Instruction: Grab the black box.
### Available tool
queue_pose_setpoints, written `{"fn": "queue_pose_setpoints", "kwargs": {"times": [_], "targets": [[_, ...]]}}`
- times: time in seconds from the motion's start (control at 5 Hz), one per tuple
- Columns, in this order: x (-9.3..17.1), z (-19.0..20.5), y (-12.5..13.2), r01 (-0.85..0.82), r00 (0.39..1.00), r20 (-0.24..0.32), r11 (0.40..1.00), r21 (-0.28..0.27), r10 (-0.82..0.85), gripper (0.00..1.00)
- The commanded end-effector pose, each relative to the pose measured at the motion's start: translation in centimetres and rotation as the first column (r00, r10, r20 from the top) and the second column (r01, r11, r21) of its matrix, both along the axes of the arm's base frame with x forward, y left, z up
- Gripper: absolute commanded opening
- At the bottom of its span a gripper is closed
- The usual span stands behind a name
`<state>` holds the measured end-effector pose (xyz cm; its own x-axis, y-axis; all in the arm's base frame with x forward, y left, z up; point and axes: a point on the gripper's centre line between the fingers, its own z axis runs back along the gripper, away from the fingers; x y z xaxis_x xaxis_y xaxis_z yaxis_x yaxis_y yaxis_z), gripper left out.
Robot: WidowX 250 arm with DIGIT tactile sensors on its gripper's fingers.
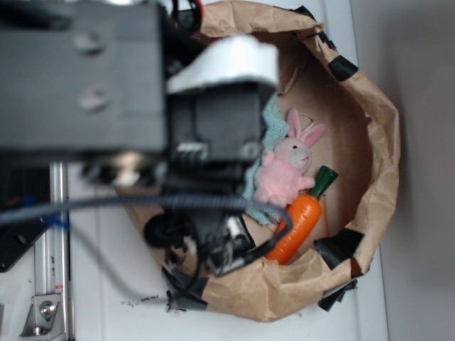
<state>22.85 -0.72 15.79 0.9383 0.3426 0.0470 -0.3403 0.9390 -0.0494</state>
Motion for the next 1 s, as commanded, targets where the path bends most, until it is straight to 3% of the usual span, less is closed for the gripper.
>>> {"fn": "queue_pose_setpoints", "kwargs": {"times": [0.0, 0.2, 0.8], "targets": [[0.73, -3.93, -0.32, 0.034, 0.999, 0.041, 0.987, -0.155, -0.028, 1.0], [0.15, -3.75, -0.91, 0.067, 0.996, 0.067, 0.987, -0.147, -0.058, 1.0], [0.15, -3.75, -0.91, 0.067, 0.996, 0.067, 0.987, -0.147, -0.058, 1.0]]}}
